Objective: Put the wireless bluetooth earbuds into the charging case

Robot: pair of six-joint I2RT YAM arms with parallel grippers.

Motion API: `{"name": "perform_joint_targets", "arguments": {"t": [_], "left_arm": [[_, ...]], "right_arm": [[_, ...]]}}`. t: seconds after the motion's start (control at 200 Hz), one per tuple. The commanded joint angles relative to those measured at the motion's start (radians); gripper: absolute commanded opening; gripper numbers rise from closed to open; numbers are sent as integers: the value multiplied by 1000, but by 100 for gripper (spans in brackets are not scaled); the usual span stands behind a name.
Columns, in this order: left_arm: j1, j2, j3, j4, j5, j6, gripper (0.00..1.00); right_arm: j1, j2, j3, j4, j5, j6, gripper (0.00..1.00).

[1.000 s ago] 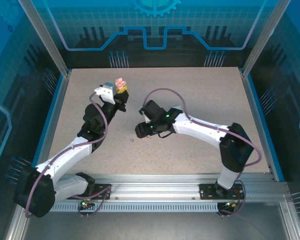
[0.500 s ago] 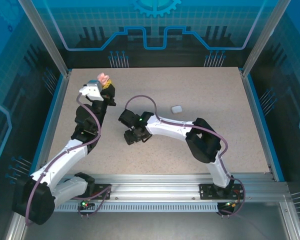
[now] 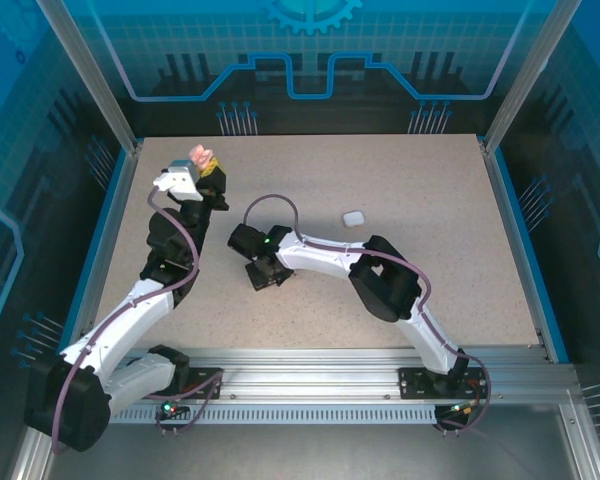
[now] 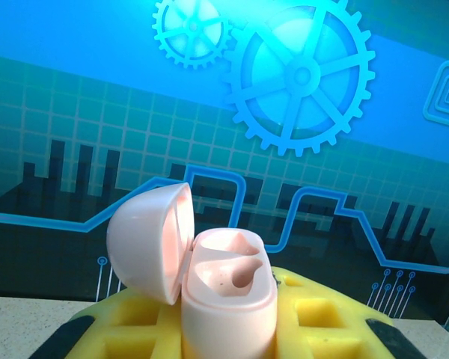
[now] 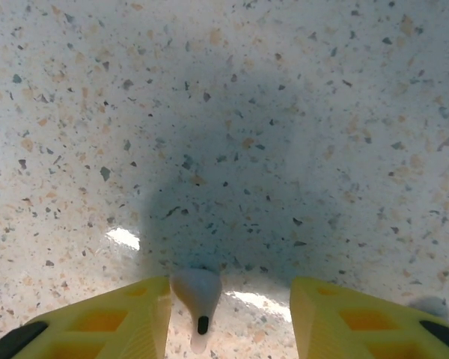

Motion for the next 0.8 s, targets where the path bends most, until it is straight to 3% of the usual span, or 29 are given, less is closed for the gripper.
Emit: {"name": "perform_joint_targets", "arguments": {"t": [0.0,0.79], "left_arm": [[12,-24,8,22,-5,-4,0],[18,-42,-11,23,8,-12,0]], "right_arm": [[24,31,42,-38,-3,15,45],[28,81,63,-52,-7,38,35]]}}
